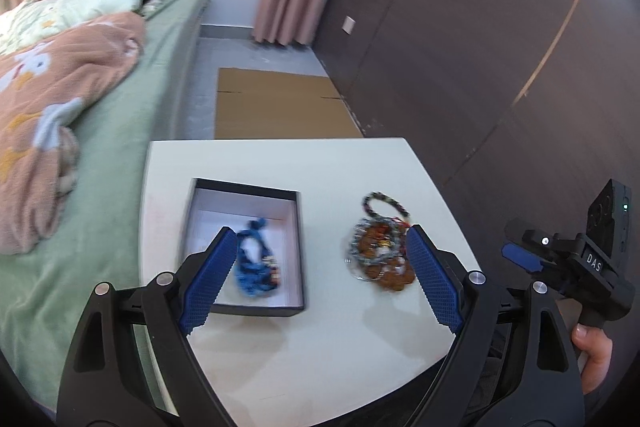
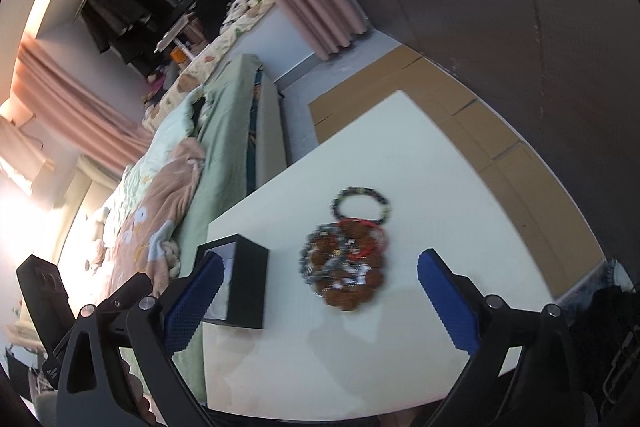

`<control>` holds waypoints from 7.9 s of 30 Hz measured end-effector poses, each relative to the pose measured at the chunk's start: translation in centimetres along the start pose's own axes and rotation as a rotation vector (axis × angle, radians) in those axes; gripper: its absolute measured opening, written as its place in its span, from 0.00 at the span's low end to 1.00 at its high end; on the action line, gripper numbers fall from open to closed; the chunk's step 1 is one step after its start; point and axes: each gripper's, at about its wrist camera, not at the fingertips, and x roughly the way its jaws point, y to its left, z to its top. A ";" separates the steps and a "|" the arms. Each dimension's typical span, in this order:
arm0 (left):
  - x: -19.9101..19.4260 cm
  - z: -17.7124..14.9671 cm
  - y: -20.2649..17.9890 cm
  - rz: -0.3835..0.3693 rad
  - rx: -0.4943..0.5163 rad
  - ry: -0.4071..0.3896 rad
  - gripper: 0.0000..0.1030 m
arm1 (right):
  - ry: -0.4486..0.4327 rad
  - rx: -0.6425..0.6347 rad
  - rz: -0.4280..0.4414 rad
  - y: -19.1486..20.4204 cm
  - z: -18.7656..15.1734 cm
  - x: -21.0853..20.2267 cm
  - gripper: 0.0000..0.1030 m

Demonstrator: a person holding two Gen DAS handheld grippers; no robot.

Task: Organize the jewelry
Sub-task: 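Carry the blue cord into the black box and open the right gripper, then grasp the red-string bracelet from the pile with the left gripper, then lower the red-string bracelet into the black box and open the left gripper, then grasp the brown seed-bead bracelet with the left gripper and lift it, then place the brown bracelet in the box with the left gripper while the right gripper grasps a silver charm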

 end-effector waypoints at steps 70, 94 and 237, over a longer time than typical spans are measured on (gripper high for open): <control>1.5 2.4 -1.1 -0.023 0.101 0.067 0.09 | 0.251 0.121 0.027 -4.0 1.1 13.5 0.10; -2.5 1.8 8.2 0.062 -0.081 -0.017 0.78 | 0.146 -0.172 0.189 10.9 1.4 6.4 0.02; -3.8 5.8 2.4 0.009 -0.028 -0.003 0.18 | 0.280 -0.196 -0.202 2.0 0.4 13.9 0.53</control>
